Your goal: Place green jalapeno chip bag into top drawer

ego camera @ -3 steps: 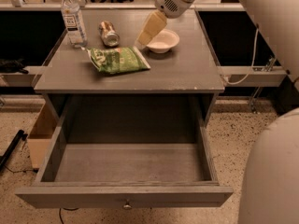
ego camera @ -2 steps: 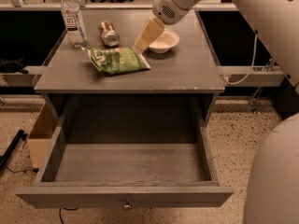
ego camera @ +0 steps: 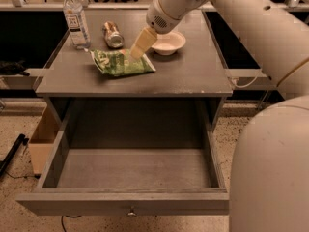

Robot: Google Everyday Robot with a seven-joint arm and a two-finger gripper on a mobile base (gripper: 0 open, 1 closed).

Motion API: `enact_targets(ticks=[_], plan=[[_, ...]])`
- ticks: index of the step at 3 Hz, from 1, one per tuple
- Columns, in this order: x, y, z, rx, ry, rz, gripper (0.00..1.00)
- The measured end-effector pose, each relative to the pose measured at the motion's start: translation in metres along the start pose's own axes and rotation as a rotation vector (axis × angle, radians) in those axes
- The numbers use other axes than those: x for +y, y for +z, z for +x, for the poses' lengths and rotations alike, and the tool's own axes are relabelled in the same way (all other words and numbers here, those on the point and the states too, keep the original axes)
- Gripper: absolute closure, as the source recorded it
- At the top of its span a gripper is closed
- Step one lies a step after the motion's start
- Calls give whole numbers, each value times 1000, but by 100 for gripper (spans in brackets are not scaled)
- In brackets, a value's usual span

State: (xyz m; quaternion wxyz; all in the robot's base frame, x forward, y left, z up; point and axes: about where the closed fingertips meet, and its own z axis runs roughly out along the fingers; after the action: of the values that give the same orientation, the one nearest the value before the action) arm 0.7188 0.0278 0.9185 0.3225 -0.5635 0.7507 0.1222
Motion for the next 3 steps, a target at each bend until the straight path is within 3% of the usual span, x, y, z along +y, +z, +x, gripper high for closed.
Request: enact_targets(ticks=[2,3], plan=[[-7,54,-19,19,-17,-41,0],[9,87,-25,52,-45,-87,0]])
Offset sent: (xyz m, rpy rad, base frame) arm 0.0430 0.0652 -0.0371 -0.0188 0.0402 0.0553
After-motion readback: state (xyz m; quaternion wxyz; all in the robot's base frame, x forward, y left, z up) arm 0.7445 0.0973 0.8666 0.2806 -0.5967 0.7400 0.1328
